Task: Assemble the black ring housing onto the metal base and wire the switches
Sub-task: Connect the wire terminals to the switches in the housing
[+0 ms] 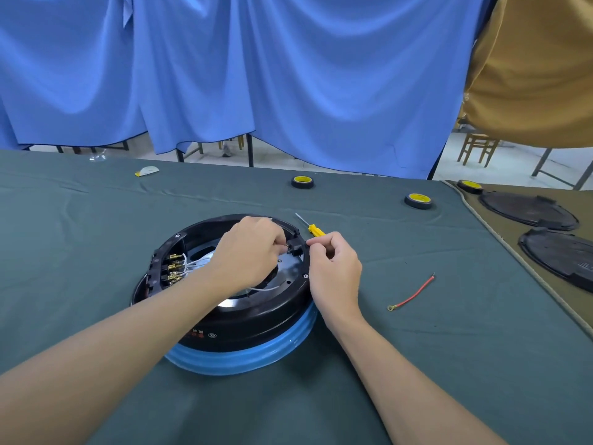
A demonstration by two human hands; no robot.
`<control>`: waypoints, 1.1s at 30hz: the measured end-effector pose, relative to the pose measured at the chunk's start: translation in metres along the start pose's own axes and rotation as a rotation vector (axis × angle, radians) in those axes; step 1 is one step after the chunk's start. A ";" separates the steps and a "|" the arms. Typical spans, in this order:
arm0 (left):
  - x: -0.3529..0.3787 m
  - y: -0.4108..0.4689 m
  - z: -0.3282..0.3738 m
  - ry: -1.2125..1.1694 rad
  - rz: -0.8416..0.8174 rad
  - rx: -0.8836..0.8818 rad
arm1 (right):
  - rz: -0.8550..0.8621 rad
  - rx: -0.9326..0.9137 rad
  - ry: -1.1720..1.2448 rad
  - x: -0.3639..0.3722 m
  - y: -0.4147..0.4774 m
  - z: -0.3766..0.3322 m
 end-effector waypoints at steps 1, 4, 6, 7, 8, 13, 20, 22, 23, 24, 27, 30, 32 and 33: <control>-0.001 -0.001 -0.002 -0.042 -0.015 -0.001 | -0.010 0.000 0.000 0.000 0.001 0.000; -0.005 -0.002 -0.006 -0.115 -0.015 -0.020 | -0.019 0.001 0.006 -0.001 0.000 0.001; -0.006 -0.004 -0.009 -0.126 -0.002 -0.036 | -0.010 0.001 0.011 -0.001 -0.001 0.002; -0.005 -0.004 -0.009 -0.126 0.003 -0.036 | -0.008 0.001 0.012 -0.001 -0.001 0.002; -0.004 -0.004 -0.009 -0.119 0.010 -0.031 | -0.007 0.000 0.016 0.000 -0.001 0.002; -0.002 -0.001 -0.004 -0.025 0.053 -0.009 | 0.008 -0.003 0.023 0.000 -0.001 0.002; -0.002 0.000 -0.002 -0.023 0.059 -0.025 | 0.016 -0.014 0.012 0.001 -0.001 0.000; -0.002 0.000 -0.001 -0.007 0.060 -0.019 | 0.008 -0.015 0.010 0.001 -0.001 0.001; -0.002 0.000 -0.001 -0.020 0.061 -0.019 | 0.003 -0.014 0.009 0.001 -0.001 0.001; -0.002 0.000 -0.002 -0.039 0.057 -0.024 | -0.004 -0.012 0.005 0.000 0.000 0.002; -0.003 -0.002 -0.003 -0.065 0.025 -0.033 | -0.049 -0.024 -0.030 -0.001 0.004 0.001; -0.004 -0.006 -0.001 0.010 0.001 -0.050 | -0.102 -0.062 -0.107 -0.004 0.008 -0.006; -0.010 -0.008 0.008 0.110 0.047 -0.042 | -0.116 -0.103 -0.168 -0.010 0.012 -0.012; -0.013 -0.009 0.014 0.113 0.076 -0.027 | -0.117 -0.118 -0.204 -0.016 0.016 -0.016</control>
Point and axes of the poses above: each hand's wrist, its own y-axis towards the middle knuckle, its own x-axis out of the palm, z = x × y, the point moved 6 cm from there along y, towards the middle knuckle, and after that the axes turned 15 degrees about y, right-handed, at the moved point
